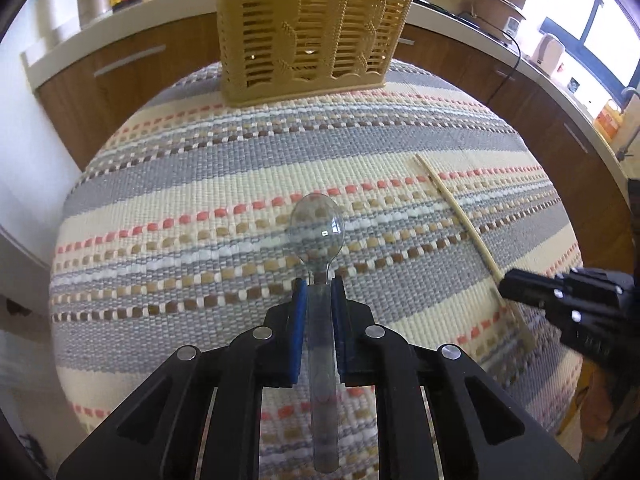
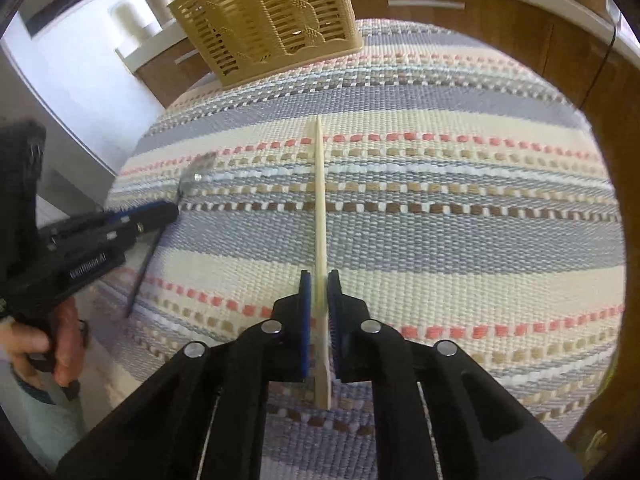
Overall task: Organize utensils
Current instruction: 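Grasp the last wooden chopstick with the right tool while the left tool grasps the clear spoon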
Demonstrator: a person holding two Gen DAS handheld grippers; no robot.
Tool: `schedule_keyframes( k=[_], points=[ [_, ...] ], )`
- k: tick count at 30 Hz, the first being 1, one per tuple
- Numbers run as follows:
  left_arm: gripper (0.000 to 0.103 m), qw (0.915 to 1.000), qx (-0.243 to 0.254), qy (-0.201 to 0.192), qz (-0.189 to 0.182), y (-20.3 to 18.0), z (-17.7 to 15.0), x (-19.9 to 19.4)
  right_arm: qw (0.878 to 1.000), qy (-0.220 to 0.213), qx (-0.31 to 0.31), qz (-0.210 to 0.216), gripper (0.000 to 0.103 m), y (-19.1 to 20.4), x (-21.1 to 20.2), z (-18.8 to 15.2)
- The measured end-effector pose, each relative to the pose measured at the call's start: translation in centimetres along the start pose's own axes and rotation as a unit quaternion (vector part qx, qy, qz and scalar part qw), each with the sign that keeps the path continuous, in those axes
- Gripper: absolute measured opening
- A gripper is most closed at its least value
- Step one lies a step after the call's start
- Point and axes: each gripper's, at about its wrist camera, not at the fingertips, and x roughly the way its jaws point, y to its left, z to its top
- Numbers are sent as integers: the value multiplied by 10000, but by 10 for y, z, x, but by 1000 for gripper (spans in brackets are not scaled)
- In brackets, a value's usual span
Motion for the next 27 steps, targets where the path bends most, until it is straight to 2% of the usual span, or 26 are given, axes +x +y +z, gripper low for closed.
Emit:
schedule_keyframes(
  k=[2,4,11,14,16,18,20,21,23,27],
  points=[
    [13,9999,-25,34,-166,4,1,-1,9999,84,29,67,24,-3,2,9],
    [17,9995,-7,105,-293,4,3,0,9999,140,-11,59,29,-3,4,19],
    [23,9980,92,523,-338,1,17,13,9976,619,-302,11,29,4,25,64],
    [35,9958,351,758,-362,-8,23,18,9948,876,-508,-140,29,13,34,78],
    [37,9931,682,895,-317,-17,26,21,9918,1101,-604,-225,29,18,40,85],
    [32,9905,943,996,-47,-25,28,24,9875,1311,-764,-435,25,26,45,90],
    [15,9884,1120,1000,218,-30,28,25,9833,1411,-920,-686,12,34,49,92],
    [12,9877,1167,980,349,-31,29,26,9815,1426,-1009,-785,10,37,50,92],
    [11,9891,1084,959,270,-30,30,26,9810,1417,-1051,-813,5,40,51,93],
    [11,9928,944,704,200,-20,30,17,9854,1340,-937,-475,4,42,50,91]
  ],
)
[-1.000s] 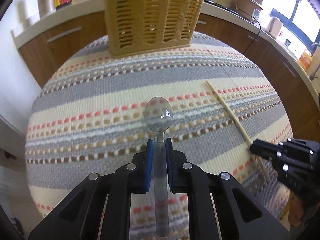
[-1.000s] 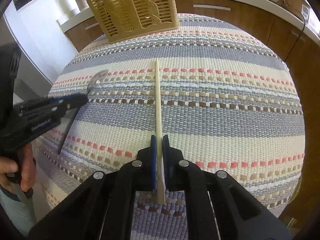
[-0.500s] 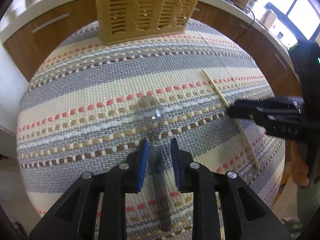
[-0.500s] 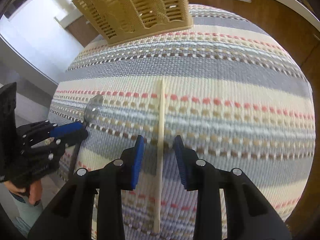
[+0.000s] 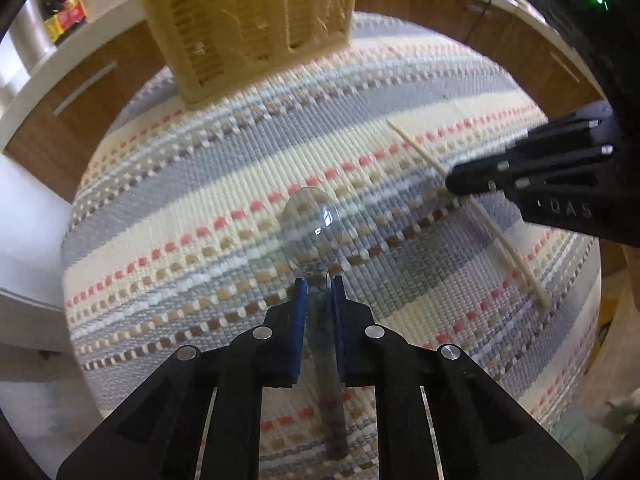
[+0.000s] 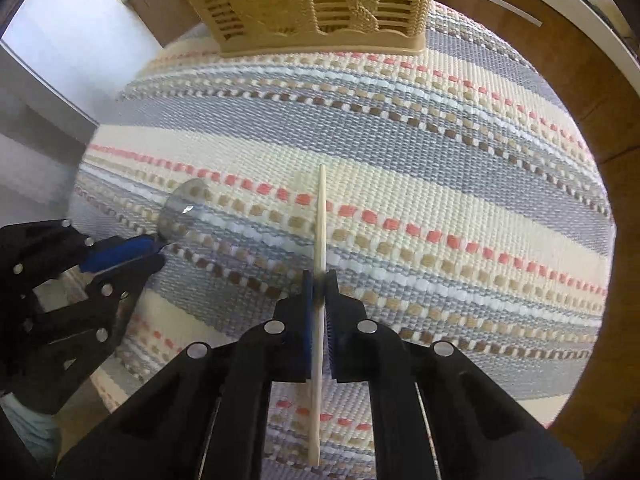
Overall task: Organize utensils
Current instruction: 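Grasp the last wooden chopstick with the right tool while the left tool grasps the clear spoon, then carry the chopstick and spoon into the yellow basket and open both tools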
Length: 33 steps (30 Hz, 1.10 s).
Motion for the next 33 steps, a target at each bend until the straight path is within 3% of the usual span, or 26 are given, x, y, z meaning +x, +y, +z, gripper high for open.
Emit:
schedule_keyframes(
  k=[2,5,6,10,15,22,26,33],
  points=[
    [11,9996,-105,-243,-55,7,1,-12,9997,-128,-11,187,4,-1,-9,-2],
    [11,9946,-105,-1028,-78,9,6,-47,9981,-461,-126,379,4,-6,-35,-8],
    [11,9905,-71,-1370,-94,9,9,-64,9973,-585,-176,407,4,-6,-43,-6],
    [11,9765,-183,-2147,-88,16,23,-109,9905,-1192,-354,592,4,-2,-81,-2],
    [11,9574,-451,-2850,-67,30,45,-147,9747,-2013,-407,883,4,-4,-133,17],
    [11,9276,-796,-3649,-38,49,79,-194,9383,-3239,-391,1149,3,-5,-212,70],
    [11,9164,-932,-3893,-25,60,90,-213,9308,-3440,-369,1183,3,-4,-236,92],
    [11,8963,-1000,-4320,-23,69,112,-227,9304,-3500,-371,1022,3,-12,-259,117]
  ],
)
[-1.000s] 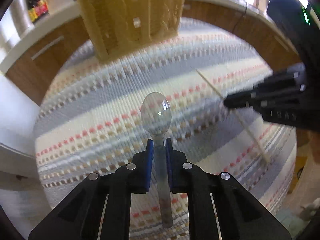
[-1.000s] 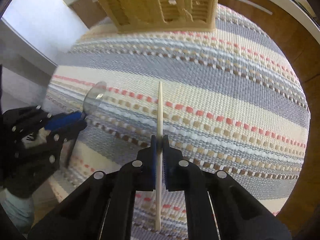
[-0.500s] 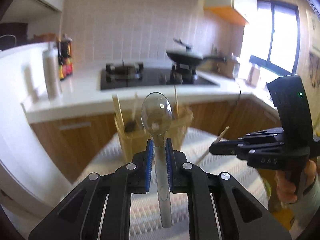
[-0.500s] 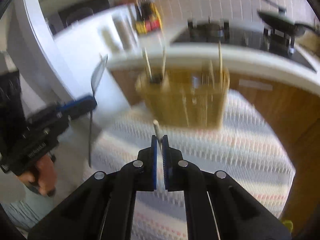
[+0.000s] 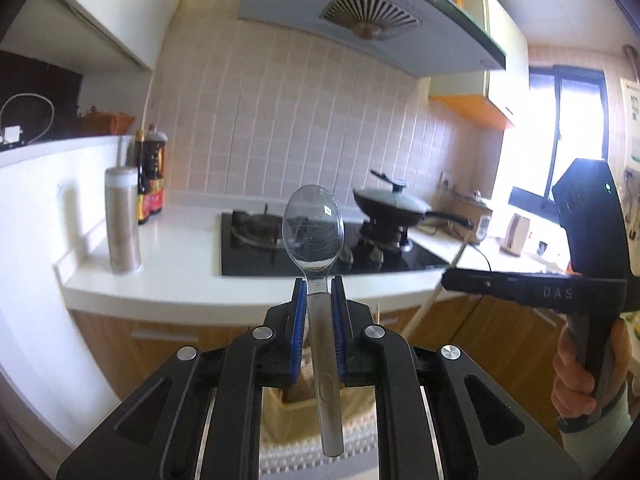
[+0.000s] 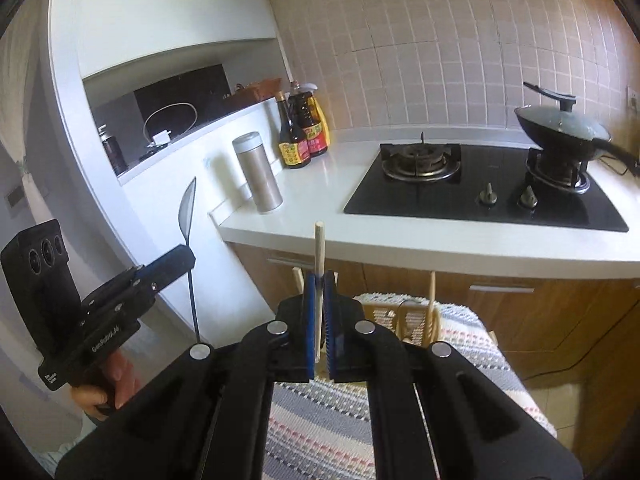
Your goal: Organize utensils
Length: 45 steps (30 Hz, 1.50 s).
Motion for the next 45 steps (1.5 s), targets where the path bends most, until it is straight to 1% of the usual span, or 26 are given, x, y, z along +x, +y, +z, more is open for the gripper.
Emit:
schedule_keyframes(
  k=[5,7,10,12,15,21,26,30,31,32,33,34,35,36,37,38,39,40,41,45],
  points=[
    [11,9995,-98,-288,-57,3,4,18,9998,-108,-61,-178,3,-5,-5,10],
    [11,9991,-68,-428,-12,5,-1,28,9995,-167,-71,-277,3,-10,-7,16],
    [11,9983,-104,-572,-12,12,-12,46,9981,-269,-84,-543,3,-22,-9,23],
    [11,9979,-101,-631,86,17,-21,57,9975,-271,-46,-644,3,-33,-6,27],
    [11,9974,-229,-673,139,28,-32,75,9956,-222,-70,-910,3,-45,6,29],
    [11,9968,-465,-629,156,46,-54,103,9932,18,-144,-1157,3,-64,40,16],
    [11,9975,-440,-547,125,47,-69,112,9920,205,-240,-1223,3,-69,64,2],
    [11,9979,-376,-521,61,45,-75,110,9910,291,-333,-1266,3,-66,71,-10],
    [13,9979,-375,-524,53,45,-76,109,9910,316,-345,-1254,4,-65,71,-12],
    [25,9980,-372,-500,36,45,-77,108,9914,355,-351,-1214,4,-64,71,-16],
    [33,9982,-380,-473,20,46,-76,107,9918,389,-350,-1170,5,-64,70,-19],
    [48,9982,-404,-451,26,47,-76,104,9925,437,-324,-1094,8,-63,70,-22],
    [54,9981,-425,-438,39,48,-76,100,9929,459,-290,-1054,13,-63,68,-26],
    [55,9981,-447,-428,23,49,-76,96,9932,462,-258,-1033,17,-63,67,-29],
    [58,9980,-472,-411,-29,49,-75,91,9936,455,-225,-1005,28,-63,64,-34],
    [66,9979,-508,-393,-107,49,-75,82,9940,446,-196,-977,44,-63,61,-37],
    [72,9977,-527,-392,-150,49,-75,75,9944,416,-154,-961,53,-63,58,-42],
    [81,9976,-533,-405,-177,48,-75,69,9946,365,-102,-965,61,-63,54,-47],
    [85,9975,-526,-437,-200,46,-75,60,9949,330,-64,-951,61,-63,50,-54],
    [91,9980,-432,-389,-230,36,-80,33,9953,340,132,-897,62,-61,43,-81]
  ],
)
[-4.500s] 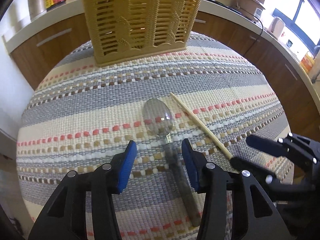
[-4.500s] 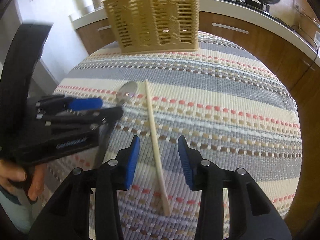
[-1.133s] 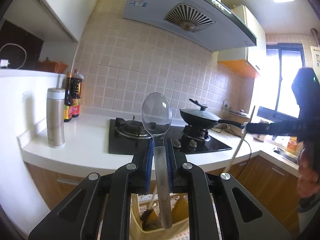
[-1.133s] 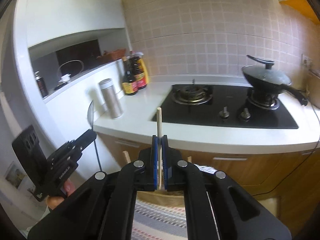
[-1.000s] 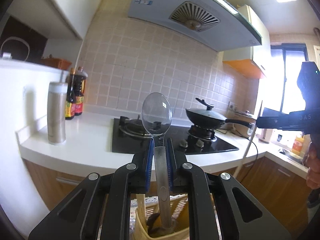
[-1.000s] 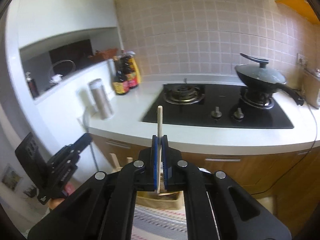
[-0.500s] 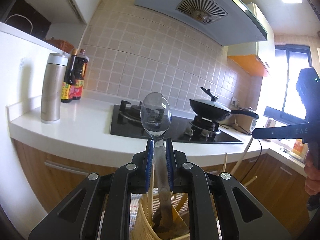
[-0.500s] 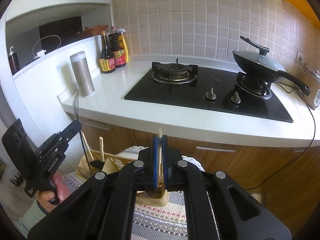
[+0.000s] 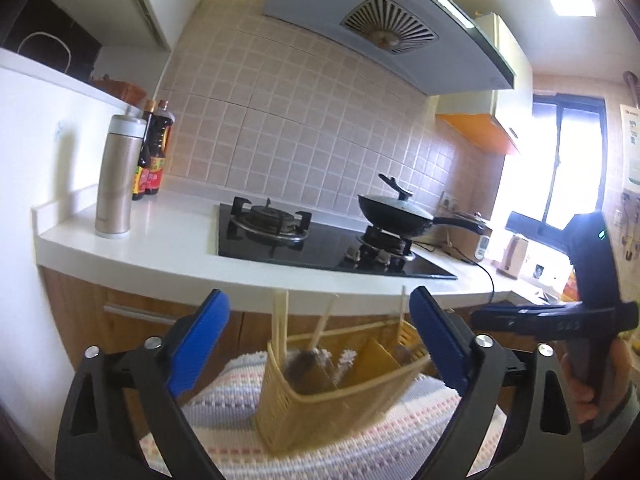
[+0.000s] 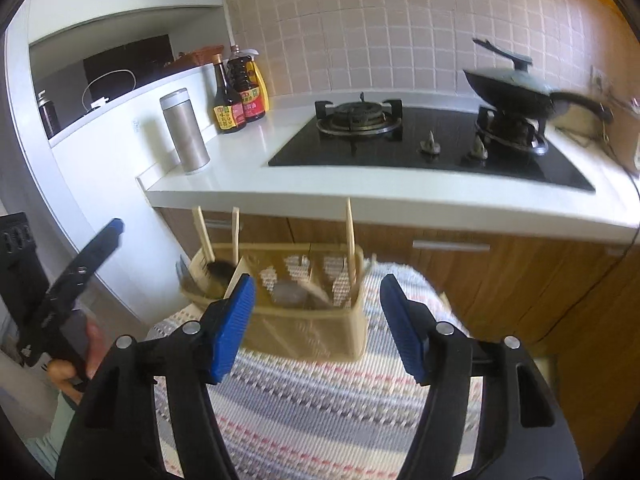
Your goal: Organize utensils
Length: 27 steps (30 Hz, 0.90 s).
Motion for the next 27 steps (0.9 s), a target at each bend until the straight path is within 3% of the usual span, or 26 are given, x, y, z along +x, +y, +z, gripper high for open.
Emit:
schedule_keyframes(
  k=[5,16,21,27],
  points=[
    [95,10000,-69,43,35,-10,-9,-28,9990,-340,66,-281,80,8,-15,-38],
    [95,9994,32,188,272,-33,-31,-64,9948,-806,-92,-615,95,29,-41,-88],
    [95,9972,113,204,714,-41,-50,-67,9899,-1195,-70,-765,95,33,-44,-112],
    [95,9842,265,-265,1730,-53,-81,-62,9760,-1788,-39,-1245,95,35,-31,-141]
  ],
)
